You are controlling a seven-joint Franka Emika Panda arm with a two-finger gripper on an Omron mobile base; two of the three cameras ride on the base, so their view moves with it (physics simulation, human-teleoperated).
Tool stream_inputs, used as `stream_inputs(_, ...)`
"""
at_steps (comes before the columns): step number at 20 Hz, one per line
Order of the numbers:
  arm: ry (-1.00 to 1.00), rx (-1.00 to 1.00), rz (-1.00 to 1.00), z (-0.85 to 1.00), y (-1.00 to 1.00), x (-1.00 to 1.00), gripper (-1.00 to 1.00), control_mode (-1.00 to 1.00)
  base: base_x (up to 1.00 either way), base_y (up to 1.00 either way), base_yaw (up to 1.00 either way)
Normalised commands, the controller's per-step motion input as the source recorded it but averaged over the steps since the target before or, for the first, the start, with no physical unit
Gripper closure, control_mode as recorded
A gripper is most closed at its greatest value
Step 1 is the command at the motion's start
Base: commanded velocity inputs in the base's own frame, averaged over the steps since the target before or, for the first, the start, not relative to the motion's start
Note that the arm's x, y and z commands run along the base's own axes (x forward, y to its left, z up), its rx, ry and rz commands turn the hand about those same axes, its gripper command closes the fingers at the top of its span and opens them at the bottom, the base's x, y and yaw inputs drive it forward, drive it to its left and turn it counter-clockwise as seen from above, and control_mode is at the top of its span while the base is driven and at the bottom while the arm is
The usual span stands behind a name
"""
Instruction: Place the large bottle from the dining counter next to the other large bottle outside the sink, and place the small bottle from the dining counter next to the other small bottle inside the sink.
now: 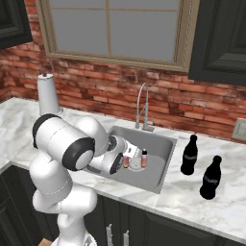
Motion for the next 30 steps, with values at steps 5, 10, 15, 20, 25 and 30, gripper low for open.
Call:
stream_inputs(5,0.00,0.02,0.00,-0.28,-0.02,0.00,1.00,-1.00,0.00,0.00,0.00)
stream_inputs(10,0.00,0.00,0.00,-0.32,0.00,0.00,1.00,-1.00,0.00,0.00,0.00)
stream_inputs(15,0.00,0.00,0.00,-0.33,0.00,0.00,1.00,-1.00,0.00,0.00,0.00)
stream_inputs(20,0.00,0.00,0.00,-0.26,0.00,0.00,-1.00,-1.00,0.00,0.00,0.00)
stream_inputs(25,-0.08,-0.01,0.00,-0.01,-0.04,-0.04,-1.00,-1.00,0.00,0.00,0.00)
stream_inputs(30,-0.09,0.00,0.00,0.42,-0.03,0.00,-1.00,-1.00,0.00,0.00,0.00)
